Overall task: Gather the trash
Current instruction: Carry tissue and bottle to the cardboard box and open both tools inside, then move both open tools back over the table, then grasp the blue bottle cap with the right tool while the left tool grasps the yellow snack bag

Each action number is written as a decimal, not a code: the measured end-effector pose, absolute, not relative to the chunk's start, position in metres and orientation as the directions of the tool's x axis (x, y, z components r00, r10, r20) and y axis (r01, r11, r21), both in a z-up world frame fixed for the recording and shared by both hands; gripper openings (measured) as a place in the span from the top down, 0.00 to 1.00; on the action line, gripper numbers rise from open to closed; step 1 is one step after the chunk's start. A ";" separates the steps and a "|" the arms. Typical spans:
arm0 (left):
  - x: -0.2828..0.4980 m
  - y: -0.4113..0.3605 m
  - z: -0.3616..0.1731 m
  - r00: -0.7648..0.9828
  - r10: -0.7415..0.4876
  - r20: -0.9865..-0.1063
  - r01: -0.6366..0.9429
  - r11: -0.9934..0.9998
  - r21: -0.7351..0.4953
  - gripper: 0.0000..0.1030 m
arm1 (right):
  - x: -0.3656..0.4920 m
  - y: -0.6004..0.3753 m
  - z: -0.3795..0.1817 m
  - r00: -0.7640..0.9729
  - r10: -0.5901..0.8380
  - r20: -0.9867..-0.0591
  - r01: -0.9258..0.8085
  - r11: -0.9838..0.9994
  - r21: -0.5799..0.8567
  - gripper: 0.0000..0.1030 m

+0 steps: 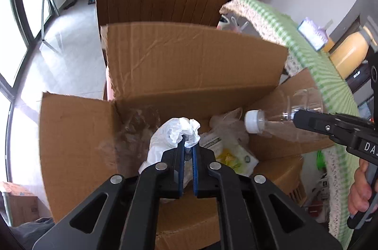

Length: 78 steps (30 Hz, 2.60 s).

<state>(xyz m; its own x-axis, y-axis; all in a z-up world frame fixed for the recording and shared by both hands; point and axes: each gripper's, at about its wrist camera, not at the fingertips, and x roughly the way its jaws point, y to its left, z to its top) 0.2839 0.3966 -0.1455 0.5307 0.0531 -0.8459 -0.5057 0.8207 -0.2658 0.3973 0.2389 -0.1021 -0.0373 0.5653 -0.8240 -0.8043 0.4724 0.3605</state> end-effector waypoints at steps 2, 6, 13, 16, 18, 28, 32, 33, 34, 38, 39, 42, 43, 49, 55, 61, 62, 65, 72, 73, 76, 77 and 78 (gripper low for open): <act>0.288 0.400 -0.159 0.510 0.035 -0.859 -0.514 0.814 -0.272 0.95 | 0.399 0.251 -0.113 -0.046 0.546 -0.837 -0.805 0.476 0.355 0.94; 0.293 0.400 -0.165 0.519 0.076 -0.851 -0.518 0.821 -0.242 0.46 | 0.402 0.265 -0.118 -0.013 0.533 -0.846 -0.818 0.481 0.316 0.55; 0.284 0.414 -0.145 0.589 0.076 -0.805 -0.529 0.789 -0.313 0.17 | 0.409 0.261 -0.103 0.034 0.542 -0.840 -0.822 0.493 0.285 0.52; 0.276 0.417 -0.130 0.613 0.076 -0.787 -0.519 0.789 -0.329 0.17 | 0.412 0.256 -0.098 0.058 0.539 -0.840 -0.821 0.505 0.268 0.51; 0.272 0.416 -0.119 0.629 0.081 -0.773 -0.502 0.802 -0.324 0.17 | 0.414 0.254 -0.095 0.067 0.539 -0.840 -0.817 0.512 0.264 0.51; 0.258 0.403 -0.099 0.629 0.128 -0.767 -0.509 0.813 -0.282 0.15 | 0.395 0.249 -0.095 0.065 0.486 -0.871 -0.837 0.502 0.218 0.43; 0.253 0.395 -0.084 0.644 0.181 -0.744 -0.509 0.827 -0.239 0.14 | 0.383 0.242 -0.087 0.115 0.461 -0.880 -0.845 0.511 0.157 0.40; 0.250 0.393 -0.079 0.653 0.190 -0.733 -0.507 0.829 -0.236 0.13 | 0.381 0.238 -0.082 0.131 0.467 -0.874 -0.842 0.518 0.151 0.40; 0.246 0.389 -0.072 0.666 0.209 -0.716 -0.507 0.831 -0.229 0.13 | 0.379 0.234 -0.075 0.156 0.477 -0.865 -0.837 0.528 0.140 0.40; 0.232 0.373 -0.046 0.717 0.282 -0.638 -0.501 0.844 -0.190 0.08 | 0.372 0.212 -0.048 0.259 0.526 -0.810 -0.820 0.564 0.103 0.36; 0.229 0.368 -0.041 0.730 0.298 -0.614 -0.499 0.847 -0.182 0.08 | 0.368 0.205 -0.040 0.295 0.540 -0.788 -0.817 0.570 0.085 0.36; 0.218 0.352 -0.028 0.753 0.364 -0.548 -0.514 0.846 -0.143 0.08 | 0.356 0.188 -0.023 0.388 0.575 -0.720 -0.809 0.587 0.032 0.36; 0.214 0.347 -0.024 0.763 0.380 -0.524 -0.515 0.846 -0.137 0.08 | 0.351 0.181 -0.017 0.427 0.590 -0.685 -0.801 0.598 0.015 0.36; 0.202 0.324 -0.009 0.796 0.413 -0.442 -0.501 0.859 -0.101 0.08 | 0.329 0.139 0.005 0.553 0.651 -0.520 -0.756 0.654 0.016 0.36; 0.200 0.302 0.006 0.827 0.389 -0.405 -0.467 0.877 -0.112 0.08 | 0.321 0.094 0.022 0.629 0.643 -0.437 -0.694 0.718 0.058 0.32; 0.211 0.272 0.012 0.859 0.317 -0.402 -0.390 0.914 -0.113 0.08 | 0.310 0.032 0.031 0.714 0.582 -0.388 -0.605 0.792 0.075 0.30; 0.214 0.265 0.012 0.865 0.300 -0.402 -0.372 0.922 -0.111 0.08 | 0.309 0.021 0.031 0.726 0.568 -0.388 -0.589 0.805 0.075 0.29; 0.226 0.242 0.012 0.880 0.246 -0.407 -0.312 0.944 -0.106 0.08 | 0.305 -0.021 0.029 0.771 0.506 -0.388 -0.521 0.850 0.074 0.29; 0.265 0.169 0.002 0.896 0.079 -0.438 -0.133 0.987 -0.094 0.08 | 0.291 -0.130 0.013 0.865 0.312 -0.393 -0.311 0.948 0.067 0.29; 0.271 0.155 0.000 0.895 0.051 -0.442 -0.101 0.991 -0.090 0.07 | 0.292 -0.148 0.009 0.872 0.276 -0.403 -0.270 0.960 0.073 0.29; 0.290 0.119 -0.005 0.890 -0.026 -0.455 -0.013 0.997 -0.081 0.08 | 0.301 -0.201 -0.007 0.863 0.204 -0.463 -0.170 0.979 0.116 0.29; 0.297 0.106 -0.005 0.888 -0.048 -0.457 0.015 0.997 -0.075 0.08 | 0.305 -0.216 -0.012 0.852 0.177 -0.492 -0.135 0.984 0.120 0.29; 0.303 0.096 -0.005 0.886 -0.065 -0.458 0.036 0.997 -0.071 0.08 | 0.308 -0.233 -0.019 0.842 0.139 -0.521 -0.085 0.988 0.127 0.29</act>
<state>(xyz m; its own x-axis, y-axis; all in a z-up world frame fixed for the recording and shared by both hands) 0.3027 0.0960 -0.0053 0.8865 -0.0652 -0.4582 0.0365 0.9968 -0.0713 0.3084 -0.2329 -0.0193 0.8420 0.1395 -0.5211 -0.0849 0.9882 0.1273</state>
